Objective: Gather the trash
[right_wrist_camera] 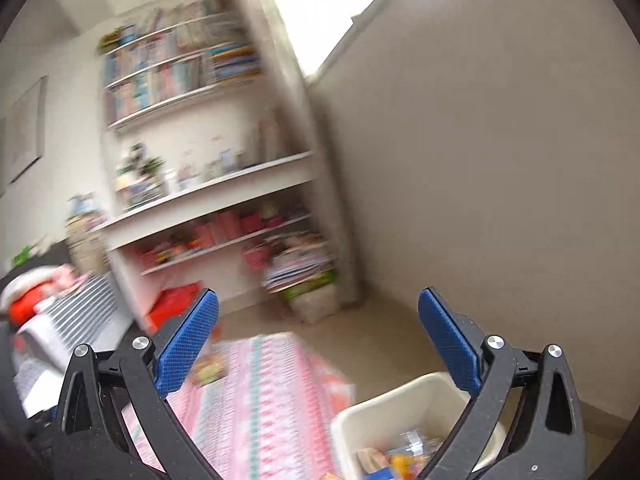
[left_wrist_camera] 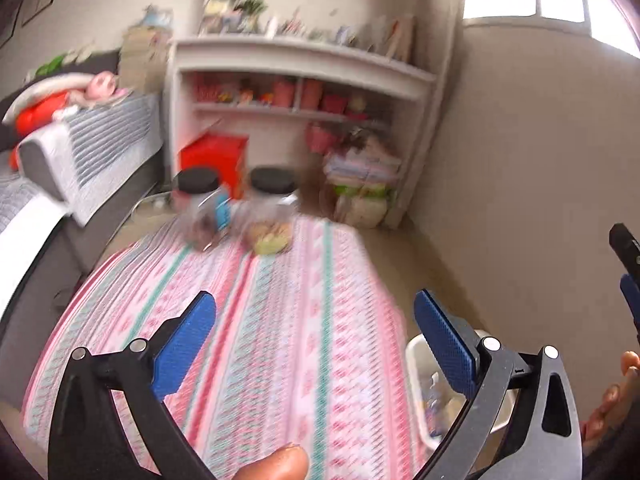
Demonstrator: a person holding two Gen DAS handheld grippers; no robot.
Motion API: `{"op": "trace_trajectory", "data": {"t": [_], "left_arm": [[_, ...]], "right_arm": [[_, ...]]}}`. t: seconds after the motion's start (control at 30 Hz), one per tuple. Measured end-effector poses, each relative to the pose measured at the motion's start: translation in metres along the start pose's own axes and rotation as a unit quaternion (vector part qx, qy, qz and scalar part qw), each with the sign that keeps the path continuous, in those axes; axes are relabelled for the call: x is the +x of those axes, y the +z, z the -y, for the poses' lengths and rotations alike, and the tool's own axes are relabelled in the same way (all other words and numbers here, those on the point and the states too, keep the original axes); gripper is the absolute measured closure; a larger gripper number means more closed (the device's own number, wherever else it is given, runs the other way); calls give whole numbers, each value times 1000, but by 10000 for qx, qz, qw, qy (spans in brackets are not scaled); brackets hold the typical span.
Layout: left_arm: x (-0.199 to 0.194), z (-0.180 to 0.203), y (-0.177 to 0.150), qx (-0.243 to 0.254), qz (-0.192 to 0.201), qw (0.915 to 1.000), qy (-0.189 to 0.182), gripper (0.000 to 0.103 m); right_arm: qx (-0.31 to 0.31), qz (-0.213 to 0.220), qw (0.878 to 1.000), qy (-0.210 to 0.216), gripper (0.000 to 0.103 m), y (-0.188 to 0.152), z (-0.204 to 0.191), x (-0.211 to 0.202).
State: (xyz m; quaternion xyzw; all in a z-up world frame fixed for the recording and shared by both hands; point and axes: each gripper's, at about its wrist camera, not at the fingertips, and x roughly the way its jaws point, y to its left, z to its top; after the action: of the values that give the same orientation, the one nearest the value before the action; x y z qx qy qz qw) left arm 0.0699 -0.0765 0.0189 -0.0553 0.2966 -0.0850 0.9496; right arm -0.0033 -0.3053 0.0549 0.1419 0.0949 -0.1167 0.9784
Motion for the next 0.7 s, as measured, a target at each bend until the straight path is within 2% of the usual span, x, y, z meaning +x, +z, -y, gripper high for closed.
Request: {"op": "trace_trajectory", "data": {"t": [0.1, 0.2, 0.27, 0.37, 0.53, 0.7], "left_arm": [[-12, -25, -7, 241, 322, 9975, 582, 7], [-19, -43, -10, 348, 622, 9921, 1029, 7], [-24, -64, -2, 216, 769, 9886, 1277, 7], [-36, -90, 7, -142, 961, 9818, 1630, 7], [-48, -118, 17, -401, 621, 9809, 1797, 7], [-47, -130, 13, -429, 317, 9781, 2011, 7]], "right_arm": [[-148, -315, 9988, 339, 7, -11, -32, 11], [-397, -508, 9973, 366, 7, -24, -64, 18], [-610, -631, 9956, 329, 7, -31, -85, 26], [-668, -899, 9924, 504, 7, -40, -106, 39], [-711, -1158, 9882, 713, 7, -61, -136, 48], [-756, -1240, 9869, 699, 7, -72, -163, 51]]}}
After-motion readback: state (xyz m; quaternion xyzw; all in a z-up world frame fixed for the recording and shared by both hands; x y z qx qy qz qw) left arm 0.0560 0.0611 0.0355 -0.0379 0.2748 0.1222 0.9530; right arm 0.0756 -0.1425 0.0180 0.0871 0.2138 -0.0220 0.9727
